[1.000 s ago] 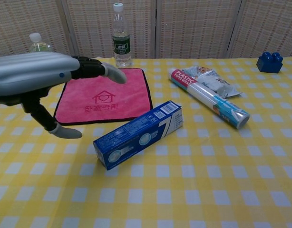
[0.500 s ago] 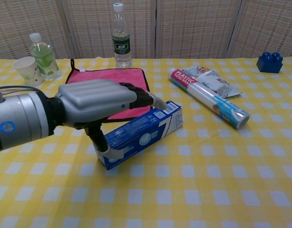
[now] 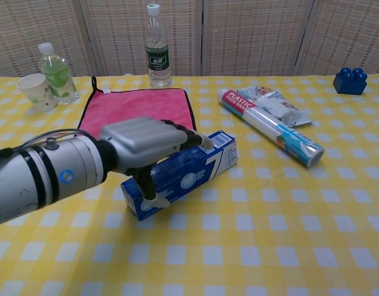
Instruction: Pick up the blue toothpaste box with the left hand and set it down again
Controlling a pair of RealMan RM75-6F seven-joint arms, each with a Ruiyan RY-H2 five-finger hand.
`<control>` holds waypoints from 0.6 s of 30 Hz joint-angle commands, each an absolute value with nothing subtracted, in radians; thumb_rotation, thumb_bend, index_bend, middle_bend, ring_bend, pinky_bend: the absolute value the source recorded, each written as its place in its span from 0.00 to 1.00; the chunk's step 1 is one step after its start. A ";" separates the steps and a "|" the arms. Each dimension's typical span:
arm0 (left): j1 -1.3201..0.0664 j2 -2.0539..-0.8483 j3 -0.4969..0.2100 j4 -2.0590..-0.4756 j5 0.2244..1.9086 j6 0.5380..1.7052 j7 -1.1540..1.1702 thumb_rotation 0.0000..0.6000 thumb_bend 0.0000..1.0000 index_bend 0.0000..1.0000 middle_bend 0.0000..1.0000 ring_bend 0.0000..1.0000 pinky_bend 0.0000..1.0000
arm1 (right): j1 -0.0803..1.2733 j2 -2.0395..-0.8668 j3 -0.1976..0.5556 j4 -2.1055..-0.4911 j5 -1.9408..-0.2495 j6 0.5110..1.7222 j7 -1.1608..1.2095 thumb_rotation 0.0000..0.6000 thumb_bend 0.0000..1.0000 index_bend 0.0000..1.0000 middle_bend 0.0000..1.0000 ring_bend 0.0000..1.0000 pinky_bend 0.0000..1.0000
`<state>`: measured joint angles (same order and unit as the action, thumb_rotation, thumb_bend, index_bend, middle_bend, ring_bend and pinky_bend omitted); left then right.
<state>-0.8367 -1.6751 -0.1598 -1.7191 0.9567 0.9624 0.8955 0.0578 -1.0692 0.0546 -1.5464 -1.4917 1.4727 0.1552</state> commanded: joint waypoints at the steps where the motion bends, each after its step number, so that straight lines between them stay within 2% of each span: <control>1: -0.847 -1.674 -0.156 -1.697 0.920 0.994 0.919 1.00 0.20 0.09 0.11 0.09 0.04 | 0.056 -1.070 0.055 -1.544 -1.491 1.474 0.158 1.00 0.32 0.15 0.17 0.04 0.06; 10: -0.860 -1.621 -0.149 -1.654 0.823 1.032 0.946 1.00 0.20 0.09 0.11 0.09 0.04 | 0.056 -1.073 0.056 -1.539 -1.495 1.475 0.164 1.00 0.32 0.16 0.17 0.04 0.06; 18: -0.881 -1.551 -0.119 -1.739 0.725 1.031 0.976 1.00 0.20 0.09 0.11 0.10 0.04 | 0.056 -1.074 0.056 -1.538 -1.499 1.477 0.164 1.00 0.32 0.16 0.17 0.04 0.06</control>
